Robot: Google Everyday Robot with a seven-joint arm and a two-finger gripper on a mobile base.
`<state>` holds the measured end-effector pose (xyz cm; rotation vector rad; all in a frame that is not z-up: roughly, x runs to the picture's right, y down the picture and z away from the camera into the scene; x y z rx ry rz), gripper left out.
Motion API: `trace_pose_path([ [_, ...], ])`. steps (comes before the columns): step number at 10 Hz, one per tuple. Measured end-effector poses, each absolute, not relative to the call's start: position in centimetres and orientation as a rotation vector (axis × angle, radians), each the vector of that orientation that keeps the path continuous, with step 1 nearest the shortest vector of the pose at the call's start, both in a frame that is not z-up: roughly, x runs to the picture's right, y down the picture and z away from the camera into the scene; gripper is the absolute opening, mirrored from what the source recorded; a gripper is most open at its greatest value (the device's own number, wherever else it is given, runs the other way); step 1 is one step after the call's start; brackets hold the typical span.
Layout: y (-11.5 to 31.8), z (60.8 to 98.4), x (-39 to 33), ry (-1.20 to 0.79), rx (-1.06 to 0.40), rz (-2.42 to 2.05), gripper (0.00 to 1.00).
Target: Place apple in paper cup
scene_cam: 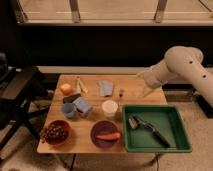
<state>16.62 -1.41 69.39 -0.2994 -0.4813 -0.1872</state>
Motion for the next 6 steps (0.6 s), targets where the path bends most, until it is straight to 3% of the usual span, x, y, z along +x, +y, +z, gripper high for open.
trace_pose_path([
  [6,-1.56,69.71,16.76,-0.501,-0.286,-0.186,0.65],
])
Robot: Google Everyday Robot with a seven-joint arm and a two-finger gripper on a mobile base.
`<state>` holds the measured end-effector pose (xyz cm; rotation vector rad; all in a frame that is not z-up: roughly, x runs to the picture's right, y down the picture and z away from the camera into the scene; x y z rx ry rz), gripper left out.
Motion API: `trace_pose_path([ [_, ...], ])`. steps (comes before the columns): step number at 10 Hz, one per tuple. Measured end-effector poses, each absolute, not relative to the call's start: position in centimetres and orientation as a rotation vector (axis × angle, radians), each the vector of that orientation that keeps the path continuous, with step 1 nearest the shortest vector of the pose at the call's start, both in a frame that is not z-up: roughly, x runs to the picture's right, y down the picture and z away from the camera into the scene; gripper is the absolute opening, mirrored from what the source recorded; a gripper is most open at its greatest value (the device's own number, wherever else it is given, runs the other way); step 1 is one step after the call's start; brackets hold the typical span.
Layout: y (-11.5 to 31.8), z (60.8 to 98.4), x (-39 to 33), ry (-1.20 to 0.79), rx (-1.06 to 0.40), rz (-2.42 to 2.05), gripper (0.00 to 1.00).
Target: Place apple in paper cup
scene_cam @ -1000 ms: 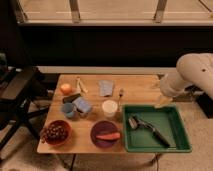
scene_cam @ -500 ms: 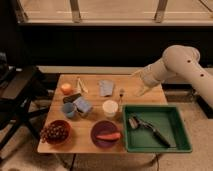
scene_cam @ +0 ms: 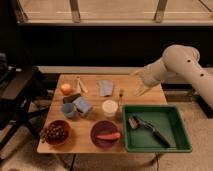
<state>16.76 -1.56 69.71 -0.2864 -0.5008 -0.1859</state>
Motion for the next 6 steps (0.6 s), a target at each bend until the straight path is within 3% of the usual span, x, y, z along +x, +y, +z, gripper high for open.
trace_pose_path([
  [6,-7.6,77.2,15.2,-0.609,-0.269,-0.304,0.65],
])
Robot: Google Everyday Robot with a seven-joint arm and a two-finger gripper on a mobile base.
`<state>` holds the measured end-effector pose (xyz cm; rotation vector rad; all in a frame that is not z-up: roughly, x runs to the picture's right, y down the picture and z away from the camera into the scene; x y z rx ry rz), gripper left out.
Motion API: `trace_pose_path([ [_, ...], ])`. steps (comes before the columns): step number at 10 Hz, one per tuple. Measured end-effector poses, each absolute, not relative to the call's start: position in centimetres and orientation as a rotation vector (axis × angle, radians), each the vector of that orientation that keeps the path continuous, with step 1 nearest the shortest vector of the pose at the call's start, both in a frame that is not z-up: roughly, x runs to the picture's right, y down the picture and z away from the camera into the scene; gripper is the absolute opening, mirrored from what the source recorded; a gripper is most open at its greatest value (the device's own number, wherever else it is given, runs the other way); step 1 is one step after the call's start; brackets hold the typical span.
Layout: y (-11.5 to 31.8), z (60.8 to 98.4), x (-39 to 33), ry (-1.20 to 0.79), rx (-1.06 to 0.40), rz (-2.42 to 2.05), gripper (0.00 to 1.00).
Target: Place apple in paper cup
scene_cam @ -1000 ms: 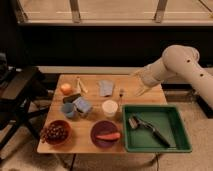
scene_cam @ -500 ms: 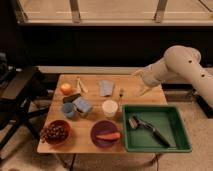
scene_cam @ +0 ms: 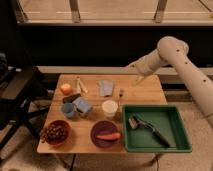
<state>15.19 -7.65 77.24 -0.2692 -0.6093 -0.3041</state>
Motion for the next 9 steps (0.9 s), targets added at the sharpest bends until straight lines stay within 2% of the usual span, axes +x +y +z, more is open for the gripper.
trace_pose_path([
  [4,-7.7,80.4,10.8,-0.715,-0.306,-0.456,0.65],
  [9,-7.6,80.6,9.3,-0.734,-0.301,-0.488,0.65],
])
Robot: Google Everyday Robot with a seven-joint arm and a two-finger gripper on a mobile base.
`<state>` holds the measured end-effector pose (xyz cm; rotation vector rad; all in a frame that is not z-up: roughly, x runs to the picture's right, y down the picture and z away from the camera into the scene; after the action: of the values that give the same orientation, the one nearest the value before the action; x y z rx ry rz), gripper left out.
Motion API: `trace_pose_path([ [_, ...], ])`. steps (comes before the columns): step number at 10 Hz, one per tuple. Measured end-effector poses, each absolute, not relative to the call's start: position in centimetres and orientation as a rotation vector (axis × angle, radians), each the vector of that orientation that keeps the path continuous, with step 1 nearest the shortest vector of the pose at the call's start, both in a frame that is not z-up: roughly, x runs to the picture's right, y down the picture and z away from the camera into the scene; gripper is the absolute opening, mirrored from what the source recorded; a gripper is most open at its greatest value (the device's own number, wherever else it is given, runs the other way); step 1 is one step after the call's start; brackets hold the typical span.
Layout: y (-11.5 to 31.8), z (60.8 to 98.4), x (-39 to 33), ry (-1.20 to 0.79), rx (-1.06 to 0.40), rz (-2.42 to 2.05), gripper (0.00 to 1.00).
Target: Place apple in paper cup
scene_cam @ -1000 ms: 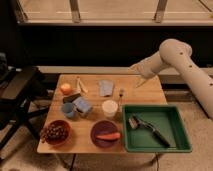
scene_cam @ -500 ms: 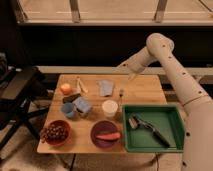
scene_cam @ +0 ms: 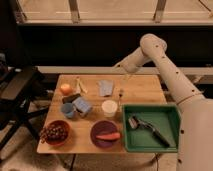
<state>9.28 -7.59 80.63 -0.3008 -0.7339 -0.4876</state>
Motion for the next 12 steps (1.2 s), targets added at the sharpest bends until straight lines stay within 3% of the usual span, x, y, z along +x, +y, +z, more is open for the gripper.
trace_pose_path([
  [2,-7.5,80.9,9.2,-0.709,-0.284,-0.496,0.65],
  [5,-8.4,81.1,6.2,-0.639,-0.138,-0.6,0.65],
  [12,-9.7,82.1,0.9,-0.808,-0.01,-0.734,0.65],
])
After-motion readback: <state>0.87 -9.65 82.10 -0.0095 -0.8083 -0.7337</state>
